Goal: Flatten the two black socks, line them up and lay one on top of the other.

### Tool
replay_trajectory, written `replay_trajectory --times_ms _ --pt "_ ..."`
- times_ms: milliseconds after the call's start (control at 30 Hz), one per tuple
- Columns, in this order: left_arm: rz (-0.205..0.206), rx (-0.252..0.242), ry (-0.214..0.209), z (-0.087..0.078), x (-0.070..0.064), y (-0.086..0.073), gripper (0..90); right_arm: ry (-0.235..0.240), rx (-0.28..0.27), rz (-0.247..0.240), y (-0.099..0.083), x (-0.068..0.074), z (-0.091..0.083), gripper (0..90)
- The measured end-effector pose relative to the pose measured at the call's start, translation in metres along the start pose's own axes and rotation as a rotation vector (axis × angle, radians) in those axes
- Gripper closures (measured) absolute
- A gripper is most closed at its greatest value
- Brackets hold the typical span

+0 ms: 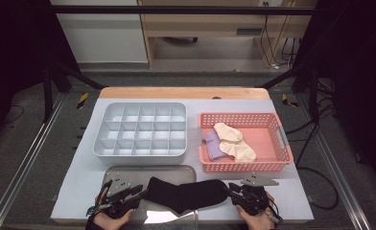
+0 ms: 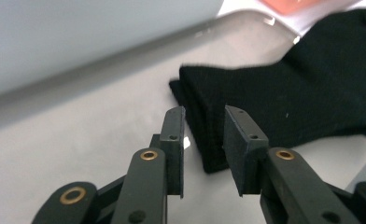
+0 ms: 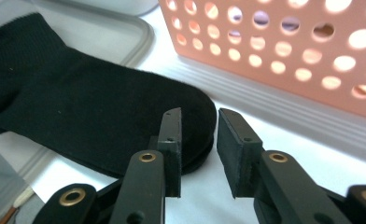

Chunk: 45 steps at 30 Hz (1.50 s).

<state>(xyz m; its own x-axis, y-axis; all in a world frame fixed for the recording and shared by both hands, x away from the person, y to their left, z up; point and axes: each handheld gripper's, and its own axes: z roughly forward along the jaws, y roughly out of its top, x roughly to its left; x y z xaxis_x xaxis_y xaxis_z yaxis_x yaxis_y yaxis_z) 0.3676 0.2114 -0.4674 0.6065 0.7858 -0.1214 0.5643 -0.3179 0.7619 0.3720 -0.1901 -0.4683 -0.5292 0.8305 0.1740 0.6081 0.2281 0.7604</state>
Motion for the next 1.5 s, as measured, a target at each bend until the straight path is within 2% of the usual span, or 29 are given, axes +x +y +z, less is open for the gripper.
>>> replay_trajectory --times_ms 267,467,600,700,733,900,1000,1167,1300,1500 --pt "-0.001 0.023 -0.023 0.006 -0.003 -0.004 75.1 -0.005 0.053 0.026 -0.007 -0.002 0.01 71.8" --pt "-0.016 0.031 -0.016 0.007 -0.004 -0.002 79.4 0.02 0.066 0.05 -0.008 -0.002 0.013 83.0" --pt "-0.011 0.017 0.0 0.006 -0.005 -0.001 79.7 0.018 0.072 0.057 -0.005 -0.003 0.012 85.4" --pt "-0.003 -0.017 0.014 0.002 -0.008 0.002 79.7 0.008 0.059 0.047 -0.004 -0.003 0.012 84.1" --pt "0.001 -0.034 0.013 -0.001 -0.008 0.004 76.8 0.01 0.053 0.047 -0.003 -0.003 0.011 81.1" --pt "0.007 -0.12 -0.013 -0.009 -0.014 0.015 73.4 -0.003 -0.039 0.039 0.004 -0.003 0.001 70.1" --pt "0.031 -0.133 -0.03 -0.008 -0.022 0.022 74.5 -0.003 -0.086 0.035 0.008 -0.003 -0.005 67.9" --pt "0.058 -0.117 -0.053 0.003 -0.041 0.036 78.7 -0.014 -0.111 0.016 0.011 -0.003 -0.013 64.7" --pt "0.085 -0.086 -0.063 0.016 -0.055 0.043 84.3 -0.013 -0.105 0.021 0.01 -0.004 -0.014 63.3" --pt "0.082 -0.051 -0.093 0.036 -0.068 0.043 88.9 -0.011 -0.082 0.027 0.008 -0.004 -0.01 61.8"
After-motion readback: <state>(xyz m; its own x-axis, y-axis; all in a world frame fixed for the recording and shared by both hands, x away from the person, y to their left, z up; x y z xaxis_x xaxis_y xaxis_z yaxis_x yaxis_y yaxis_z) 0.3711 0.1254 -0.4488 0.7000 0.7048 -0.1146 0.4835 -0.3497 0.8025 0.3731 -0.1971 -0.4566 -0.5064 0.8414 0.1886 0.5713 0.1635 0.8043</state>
